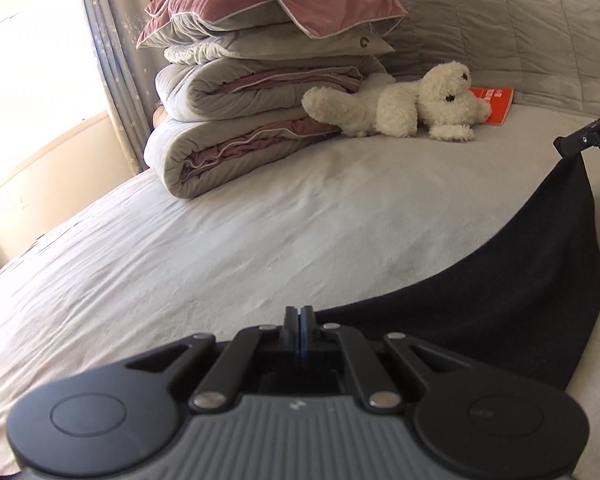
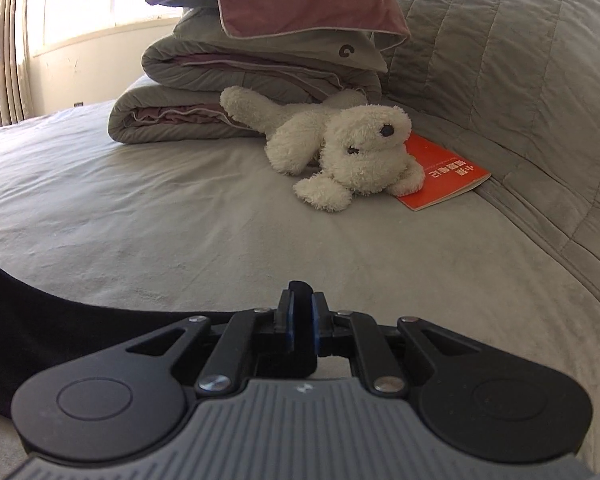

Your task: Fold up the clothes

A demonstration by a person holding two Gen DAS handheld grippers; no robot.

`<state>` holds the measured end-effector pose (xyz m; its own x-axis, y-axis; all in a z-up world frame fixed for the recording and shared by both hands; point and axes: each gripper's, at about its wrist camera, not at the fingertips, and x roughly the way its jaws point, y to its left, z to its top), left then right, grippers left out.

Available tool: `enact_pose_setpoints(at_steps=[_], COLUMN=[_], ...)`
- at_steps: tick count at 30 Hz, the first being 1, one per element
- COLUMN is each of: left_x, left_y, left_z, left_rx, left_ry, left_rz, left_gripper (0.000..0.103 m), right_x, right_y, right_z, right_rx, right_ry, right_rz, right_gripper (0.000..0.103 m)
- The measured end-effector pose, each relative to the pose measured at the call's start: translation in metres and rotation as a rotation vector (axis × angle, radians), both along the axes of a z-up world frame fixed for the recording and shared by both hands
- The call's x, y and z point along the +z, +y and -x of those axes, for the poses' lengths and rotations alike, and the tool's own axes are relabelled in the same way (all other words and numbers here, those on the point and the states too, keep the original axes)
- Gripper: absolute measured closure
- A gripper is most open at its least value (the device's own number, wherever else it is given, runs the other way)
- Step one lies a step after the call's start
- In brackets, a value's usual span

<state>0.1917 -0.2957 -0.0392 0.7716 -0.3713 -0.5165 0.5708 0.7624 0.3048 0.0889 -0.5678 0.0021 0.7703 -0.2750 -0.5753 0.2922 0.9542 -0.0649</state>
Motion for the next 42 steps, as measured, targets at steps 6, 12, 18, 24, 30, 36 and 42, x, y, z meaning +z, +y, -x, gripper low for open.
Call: enact_pose_setpoints(at_steps=[6,12,18,24,30,36,42], left_x=[-0.019,-0.006,0.016,0.012,-0.004,-0.013,-0.009], left_y=[-0.014,-0.008,0.009,0.007,-0.01,-0.027,-0.031], left_z=[-0.006,0.0,0.03,0.067,0.079,0.08,0.082], left_rx=[0.052,0.026,-0.096,-0.28,-0.347,-0.347,-0.295], left_ry=[0.015,0.068,0.093,0.154,0.17,0.161,0.134], left_rz=[-0.077,-0.014,0.139,0.173,0.109,0.051,0.107], left_gripper=[0.102,0.092,0.075,0.075,0.075,0.074,0.1], right_x=[-0.026,-0.025,-0.008,-0.017,-0.031,-0.05,-0.061], right_y=[-0.011,-0.025,-0.056,-0.072,-0.073,-0.052,-0.034], right_z=[-0.036,-0.034,0.012,0.041,0.057,0.061,0.056], right_rx=[-0.022,-0.017,-0.047,-0.067,-0.055,-0.011,-0.066], right_ry=[0.096,0.076,-0.025,-0.058,-0.076,-0.082,-0.184], right_rz=[-0.023,-0.116,-0.312,-0.514,-0.723,-0.866,-0.907], right_gripper=[0.093,0.079,0.066,0.066,0.066,0.066,0.066])
